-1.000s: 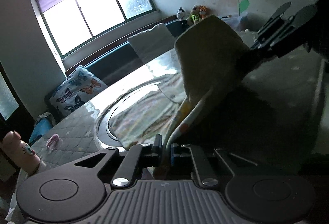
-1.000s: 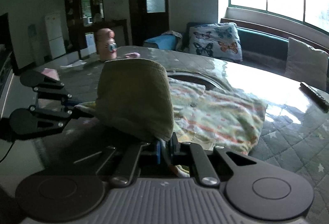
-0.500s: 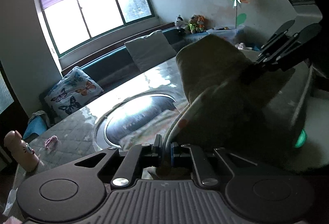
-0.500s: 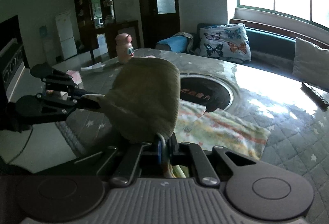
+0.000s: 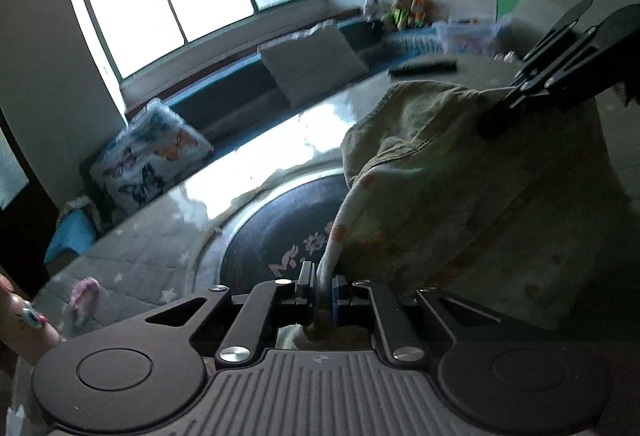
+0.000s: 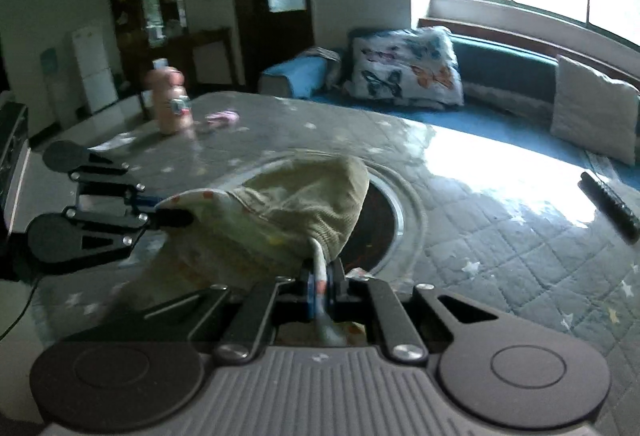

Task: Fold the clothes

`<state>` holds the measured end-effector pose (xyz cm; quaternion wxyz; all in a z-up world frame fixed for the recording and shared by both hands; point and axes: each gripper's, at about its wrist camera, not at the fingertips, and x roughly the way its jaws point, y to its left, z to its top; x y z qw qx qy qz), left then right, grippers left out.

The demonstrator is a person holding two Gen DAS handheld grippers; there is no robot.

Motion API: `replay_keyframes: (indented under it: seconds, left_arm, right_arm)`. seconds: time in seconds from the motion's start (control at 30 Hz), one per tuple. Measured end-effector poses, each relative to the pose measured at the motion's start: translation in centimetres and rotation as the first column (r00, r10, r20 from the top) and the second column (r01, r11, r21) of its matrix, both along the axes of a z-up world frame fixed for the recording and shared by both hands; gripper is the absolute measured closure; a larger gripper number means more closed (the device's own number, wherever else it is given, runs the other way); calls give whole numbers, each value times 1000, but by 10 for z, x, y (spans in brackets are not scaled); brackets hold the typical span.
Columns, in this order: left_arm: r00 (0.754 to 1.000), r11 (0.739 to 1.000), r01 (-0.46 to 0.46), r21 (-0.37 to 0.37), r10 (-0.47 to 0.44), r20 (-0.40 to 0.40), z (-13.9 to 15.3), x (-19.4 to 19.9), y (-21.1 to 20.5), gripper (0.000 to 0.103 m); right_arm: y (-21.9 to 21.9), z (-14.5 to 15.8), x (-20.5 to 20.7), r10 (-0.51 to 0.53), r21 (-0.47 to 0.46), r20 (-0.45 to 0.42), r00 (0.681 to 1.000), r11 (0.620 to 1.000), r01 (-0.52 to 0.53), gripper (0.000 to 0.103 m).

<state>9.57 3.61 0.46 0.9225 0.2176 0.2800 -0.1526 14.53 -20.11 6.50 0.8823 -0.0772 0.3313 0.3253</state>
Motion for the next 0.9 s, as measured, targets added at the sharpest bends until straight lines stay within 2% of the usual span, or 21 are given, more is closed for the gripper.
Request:
replay_keyframes:
  seconds: [0.1,0.23,0.3,0.33,0.37,0.5,0.6,0.73,0.83,0.9]
  left_arm:
    - [999,1000,-30,-3,30,-42,-17,21,1,94]
    - [994,997,-69,-32,65,-92,-31,35,7,91]
    - [993,996,-74,-39,71,-93,-31,34,8,91]
    - [993,996,-76,-39,72,-93,-30,34,9,90]
    - [993,996,-78,-40,74,-93,-29,33,9,87]
    - [992,994,-99,-40,96,-83,-26,35,12,80]
    - [989,990,-132,-42,128,-78,-24,38,14,76]
    - [984,985,-167,-42,164,-74,-23,39,20,72]
    - [978,979,-200,-34,197,-70,-23,40,25,72]
    - [972,973,-228,-25,226,-72,-24,41,29,72]
  right_arm:
    - [8,-22,18,-35,-13,-12,999,999,34,97]
    - [12,-47,31,-60,-15,-22,998,998,59,91]
    - [7,-52,32,-87,8,-31,996,996,87,78]
    - [3,-52,31,-102,19,-27,994,995,102,68]
    - [-1,-51,29,-114,27,-17,993,993,114,62]
    - [-22,-45,15,-165,49,13,986,985,164,54]
    - [-37,-42,4,-211,64,16,977,976,209,54]
    - [-52,-52,-5,-252,80,-22,967,964,253,55]
    - [-57,-68,1,-283,74,-81,956,955,289,60]
    - [-58,-75,6,-309,66,-103,945,946,317,70]
